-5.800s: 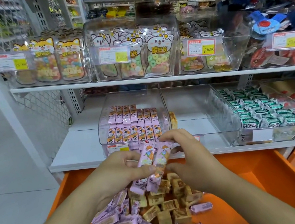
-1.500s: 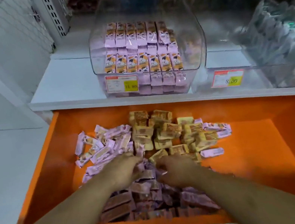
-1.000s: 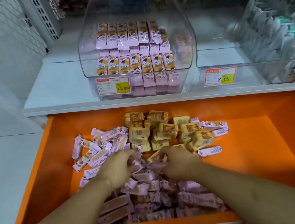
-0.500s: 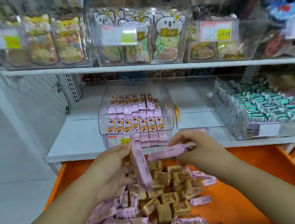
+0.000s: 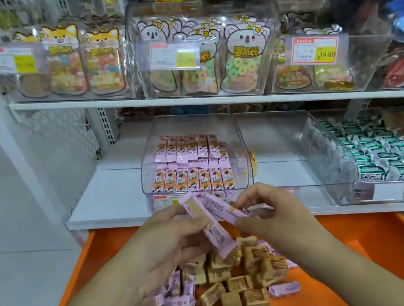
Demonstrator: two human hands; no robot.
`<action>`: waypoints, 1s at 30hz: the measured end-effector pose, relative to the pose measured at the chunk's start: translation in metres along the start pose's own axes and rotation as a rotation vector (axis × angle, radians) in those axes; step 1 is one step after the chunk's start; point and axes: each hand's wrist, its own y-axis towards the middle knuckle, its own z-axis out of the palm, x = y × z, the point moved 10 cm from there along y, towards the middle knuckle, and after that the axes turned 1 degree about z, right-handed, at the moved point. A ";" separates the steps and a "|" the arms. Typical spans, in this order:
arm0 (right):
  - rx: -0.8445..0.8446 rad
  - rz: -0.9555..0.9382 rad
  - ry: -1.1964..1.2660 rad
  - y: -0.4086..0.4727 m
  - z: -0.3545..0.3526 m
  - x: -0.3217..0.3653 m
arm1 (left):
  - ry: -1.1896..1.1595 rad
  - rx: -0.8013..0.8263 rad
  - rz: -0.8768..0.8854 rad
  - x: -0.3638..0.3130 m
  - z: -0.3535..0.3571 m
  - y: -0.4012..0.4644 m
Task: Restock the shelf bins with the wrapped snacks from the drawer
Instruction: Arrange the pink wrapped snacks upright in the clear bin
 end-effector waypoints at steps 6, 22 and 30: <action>-0.027 -0.043 -0.047 0.008 0.007 0.007 | 0.095 -0.155 0.096 -0.012 -0.011 0.012; -0.088 -0.073 -0.056 -0.009 0.004 0.009 | 0.008 0.003 0.002 -0.012 0.010 -0.009; -0.067 -0.046 -0.027 -0.011 0.007 0.008 | 0.594 -0.327 0.272 -0.041 -0.007 -0.024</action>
